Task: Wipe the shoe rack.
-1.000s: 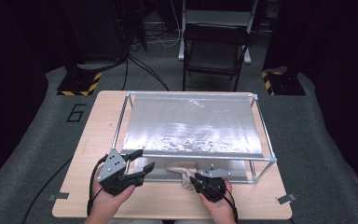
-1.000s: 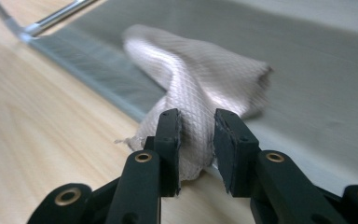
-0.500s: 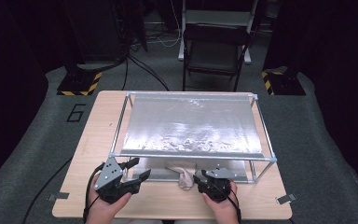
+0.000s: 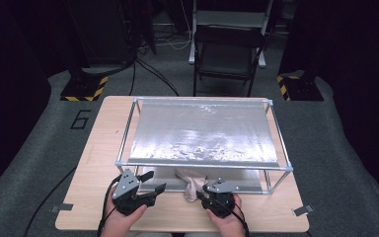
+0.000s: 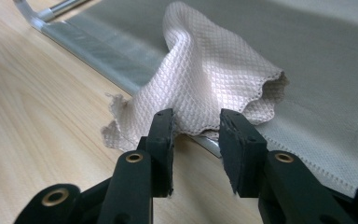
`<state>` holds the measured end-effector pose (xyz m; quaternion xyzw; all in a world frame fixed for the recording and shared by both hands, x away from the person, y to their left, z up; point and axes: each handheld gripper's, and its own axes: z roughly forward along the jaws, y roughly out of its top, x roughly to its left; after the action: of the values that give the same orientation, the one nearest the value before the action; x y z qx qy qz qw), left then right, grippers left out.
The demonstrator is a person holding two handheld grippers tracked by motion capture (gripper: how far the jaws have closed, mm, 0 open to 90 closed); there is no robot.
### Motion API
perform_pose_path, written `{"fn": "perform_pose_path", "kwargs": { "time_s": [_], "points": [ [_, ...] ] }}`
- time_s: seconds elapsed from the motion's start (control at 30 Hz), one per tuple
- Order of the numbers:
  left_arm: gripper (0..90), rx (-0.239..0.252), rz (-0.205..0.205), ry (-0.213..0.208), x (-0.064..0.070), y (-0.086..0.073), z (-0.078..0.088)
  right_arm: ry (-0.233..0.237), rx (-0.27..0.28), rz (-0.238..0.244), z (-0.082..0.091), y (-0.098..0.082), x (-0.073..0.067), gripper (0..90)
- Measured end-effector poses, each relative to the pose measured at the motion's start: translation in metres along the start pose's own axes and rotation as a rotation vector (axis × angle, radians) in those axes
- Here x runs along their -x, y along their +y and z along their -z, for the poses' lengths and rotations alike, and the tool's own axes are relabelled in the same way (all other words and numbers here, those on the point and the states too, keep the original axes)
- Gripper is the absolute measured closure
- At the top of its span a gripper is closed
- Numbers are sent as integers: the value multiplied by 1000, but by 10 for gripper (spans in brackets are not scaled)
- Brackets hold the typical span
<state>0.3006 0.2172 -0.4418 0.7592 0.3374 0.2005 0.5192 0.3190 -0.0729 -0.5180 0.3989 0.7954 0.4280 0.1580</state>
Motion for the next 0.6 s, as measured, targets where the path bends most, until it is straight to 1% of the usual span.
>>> {"fn": "perform_pose_path", "kwargs": {
  "time_s": [0.03, 0.07, 0.1, 0.13, 0.17, 0.2, 0.23, 0.27, 0.3, 0.33, 0.37, 0.4, 0.43, 0.47, 0.5, 0.53, 0.57, 0.6],
  "points": [
    [384, -14, 0, -9, -1, -1, -1, 0, 7, -4, 1, 0, 1, 646],
    [384, -14, 0, -9, -1, -1, -1, 0, 7, -4, 1, 0, 1, 646],
    [384, -12, 6, 2, -1, -3, -6, -11, 10, 8, 4, 0, 5, 635],
    [384, -11, 8, 3, -1, -4, -8, -5, 22, -27, 5, -1, 5, 635],
    [384, -31, 0, 2, -3, -6, -13, -11, 26, -23, 6, -1, 7, 624],
    [385, -31, 0, 2, -3, -6, -13, -11, 26, -23, 6, -1, 7, 624],
    [385, -35, 11, 7, -3, -9, -20, -21, 28, -45, 9, -2, 11, 615],
    [385, -31, 12, 17, -3, -11, -23, -32, 29, -38, 10, -2, 13, 608],
    [385, -42, 17, 6, -3, -11, -25, -38, 34, -41, 11, -3, 15, 601],
    [385, -42, 17, 6, -3, -11, -25, -38, 34, -41, 11, -3, 15, 601],
    [385, -30, 22, 11, -2, -12, -29, -46, 35, -56, 12, -3, 16, 594],
    [385, -38, 18, 7, -2, -12, -31, -55, 41, -60, 13, -4, 19, 584],
    [384, -35, 15, 1, -1, -13, -36, -65, 47, -72, 15, -5, 22, 570],
    [382, -35, 15, 1, -1, -13, -36, -65, 47, -72, 15, -5, 22, 570],
    [380, -36, 3, -4, 0, -13, -42, -92, 44, -56, 18, -6, 27, 551],
    [378, -36, 3, -4, 0, -13, -42, -92, 44, -56, 18, -6, 27, 551],
    [378, -39, 10, -6, 1, -14, -45, -90, 49, -81, 18, -6, 28, 540],
    [377, -42, -2, -9, 3, -14, -50, -105, 37, -84, 18, -8, 32, 522]
  ]
}}
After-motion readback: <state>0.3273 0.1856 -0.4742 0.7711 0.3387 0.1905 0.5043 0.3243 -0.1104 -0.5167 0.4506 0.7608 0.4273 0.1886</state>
